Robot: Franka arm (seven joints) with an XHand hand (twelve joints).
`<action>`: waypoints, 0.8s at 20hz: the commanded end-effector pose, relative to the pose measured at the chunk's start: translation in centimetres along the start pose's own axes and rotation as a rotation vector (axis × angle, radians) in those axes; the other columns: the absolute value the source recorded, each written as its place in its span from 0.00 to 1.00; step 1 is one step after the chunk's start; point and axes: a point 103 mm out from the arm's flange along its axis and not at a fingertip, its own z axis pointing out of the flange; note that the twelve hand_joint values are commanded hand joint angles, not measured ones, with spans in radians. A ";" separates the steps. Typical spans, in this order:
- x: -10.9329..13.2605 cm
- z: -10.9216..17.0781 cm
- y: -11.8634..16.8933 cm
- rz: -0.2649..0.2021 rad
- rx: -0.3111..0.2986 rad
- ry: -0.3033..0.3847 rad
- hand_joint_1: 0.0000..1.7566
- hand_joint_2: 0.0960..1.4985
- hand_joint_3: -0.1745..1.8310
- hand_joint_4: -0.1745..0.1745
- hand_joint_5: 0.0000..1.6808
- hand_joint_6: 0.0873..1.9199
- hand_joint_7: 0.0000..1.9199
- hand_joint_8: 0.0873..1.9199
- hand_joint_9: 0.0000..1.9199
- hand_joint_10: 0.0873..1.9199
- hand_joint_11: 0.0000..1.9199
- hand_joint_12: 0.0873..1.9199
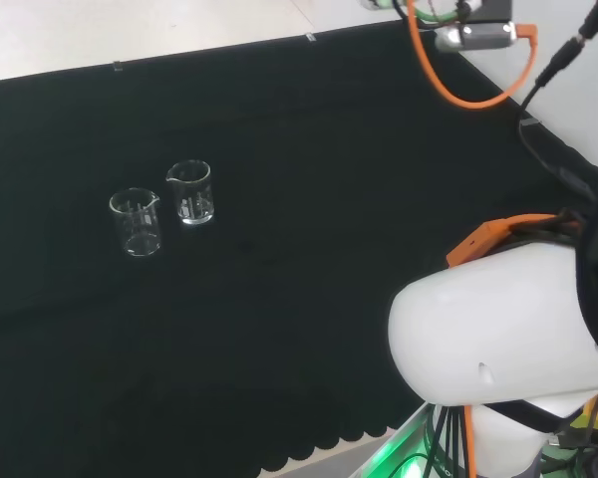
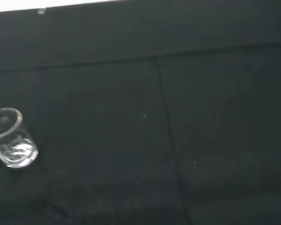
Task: Pick up the beaker on the right.
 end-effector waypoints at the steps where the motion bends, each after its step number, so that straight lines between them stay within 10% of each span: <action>1: -7.3 3.1 2.2 0.051 0.042 0.027 0.05 0.88 0.21 0.45 0.16 0.01 0.09 0.23 0.10 0.29 0.00 0.52; 8: -9.2 6.5 4.9 0.032 0.067 0.099 0.06 0.87 0.20 0.46 0.16 0.00 0.09 0.22 0.10 0.29 0.00 0.52; 16: -2.1 10.5 8.8 -0.085 0.060 0.188 0.08 0.86 0.19 0.45 0.16 0.00 0.09 0.23 0.11 0.30 0.00 0.53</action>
